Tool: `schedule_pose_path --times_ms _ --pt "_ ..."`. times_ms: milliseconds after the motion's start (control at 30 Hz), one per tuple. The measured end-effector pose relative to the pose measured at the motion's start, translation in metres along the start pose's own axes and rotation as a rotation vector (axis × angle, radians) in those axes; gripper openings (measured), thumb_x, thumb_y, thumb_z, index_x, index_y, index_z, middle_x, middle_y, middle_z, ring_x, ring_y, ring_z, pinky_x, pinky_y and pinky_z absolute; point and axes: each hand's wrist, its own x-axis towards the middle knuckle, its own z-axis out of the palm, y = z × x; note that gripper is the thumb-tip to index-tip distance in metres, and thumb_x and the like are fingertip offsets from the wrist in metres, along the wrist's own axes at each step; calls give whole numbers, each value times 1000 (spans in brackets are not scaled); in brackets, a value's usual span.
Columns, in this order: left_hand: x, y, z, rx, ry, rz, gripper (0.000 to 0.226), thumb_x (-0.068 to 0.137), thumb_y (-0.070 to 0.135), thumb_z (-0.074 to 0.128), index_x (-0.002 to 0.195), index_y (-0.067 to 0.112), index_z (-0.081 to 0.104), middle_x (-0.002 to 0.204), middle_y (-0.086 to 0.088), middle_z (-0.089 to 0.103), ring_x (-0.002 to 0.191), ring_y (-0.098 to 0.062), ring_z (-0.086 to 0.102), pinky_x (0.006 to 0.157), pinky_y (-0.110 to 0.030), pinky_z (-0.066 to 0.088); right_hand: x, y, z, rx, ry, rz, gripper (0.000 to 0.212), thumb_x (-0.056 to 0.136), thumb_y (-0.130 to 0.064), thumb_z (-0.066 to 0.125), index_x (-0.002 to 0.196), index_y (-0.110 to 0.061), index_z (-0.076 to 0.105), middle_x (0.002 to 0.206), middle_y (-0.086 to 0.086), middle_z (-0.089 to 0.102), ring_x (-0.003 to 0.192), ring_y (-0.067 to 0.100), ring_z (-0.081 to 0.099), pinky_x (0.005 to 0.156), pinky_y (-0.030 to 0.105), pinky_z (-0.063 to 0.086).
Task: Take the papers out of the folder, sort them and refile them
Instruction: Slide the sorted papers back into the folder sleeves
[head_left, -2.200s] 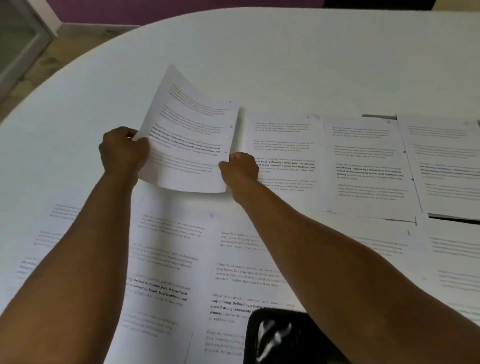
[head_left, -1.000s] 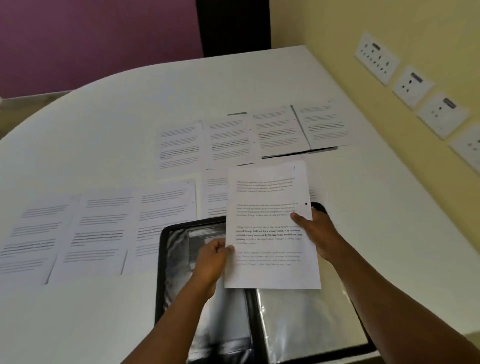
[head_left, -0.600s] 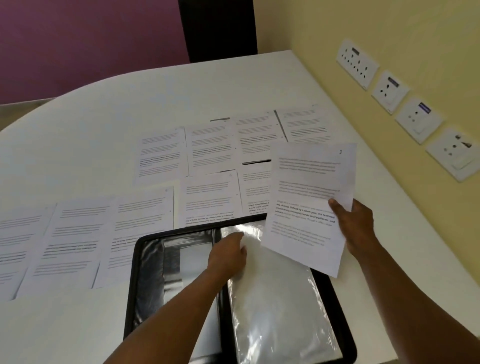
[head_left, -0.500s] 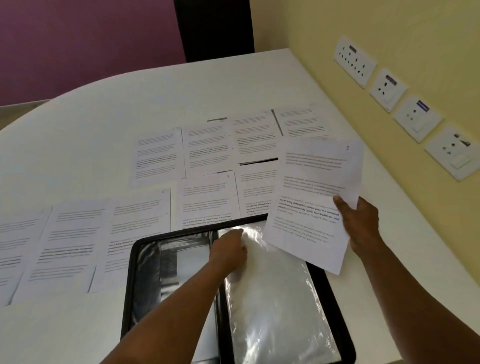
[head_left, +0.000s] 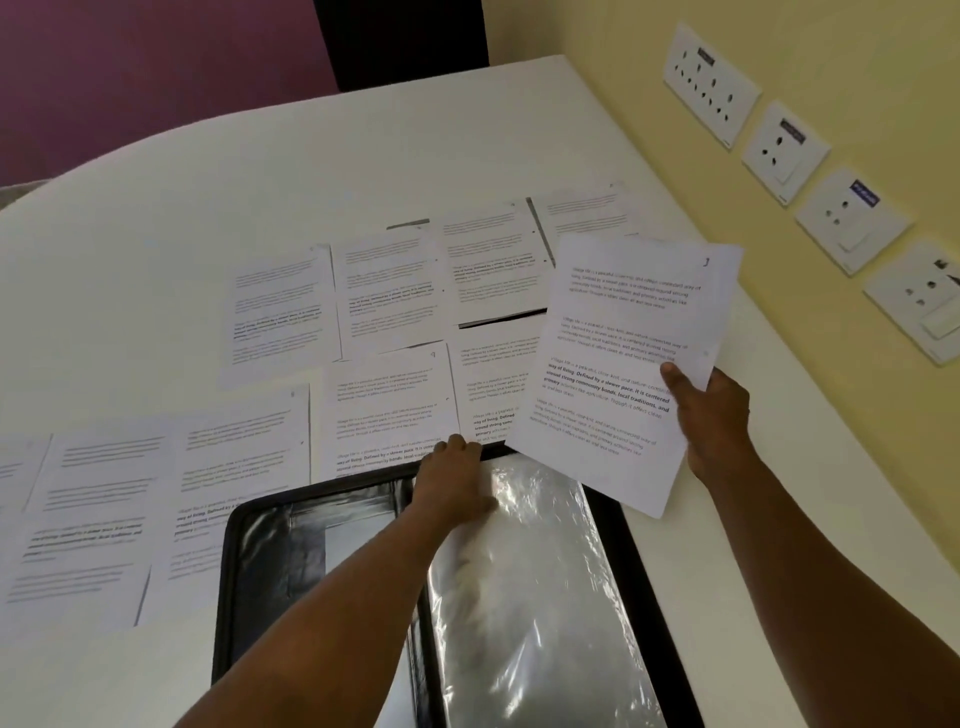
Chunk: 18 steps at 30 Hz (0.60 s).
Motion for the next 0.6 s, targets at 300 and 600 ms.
schedule_pose_path --times_ms 300,600 --pt "9 -3 6 -65 -7 72 53 73 46 75 117 22 55 113 0 63 102 -20 57 90 -35 43 29 -5 27 60 14 22 14 93 -19 64 106 -23 65 95 -11 69 82 5 69 64 25 54" --pt "1 -8 8 -217 194 100 20 90 32 61 105 20 62 106 2 61 97 -18 56 81 -33 46 39 -8 49 80 -23 -11 15 93 -17 64 107 -21 66 91 -13 69 73 -2 68 60 17 53"
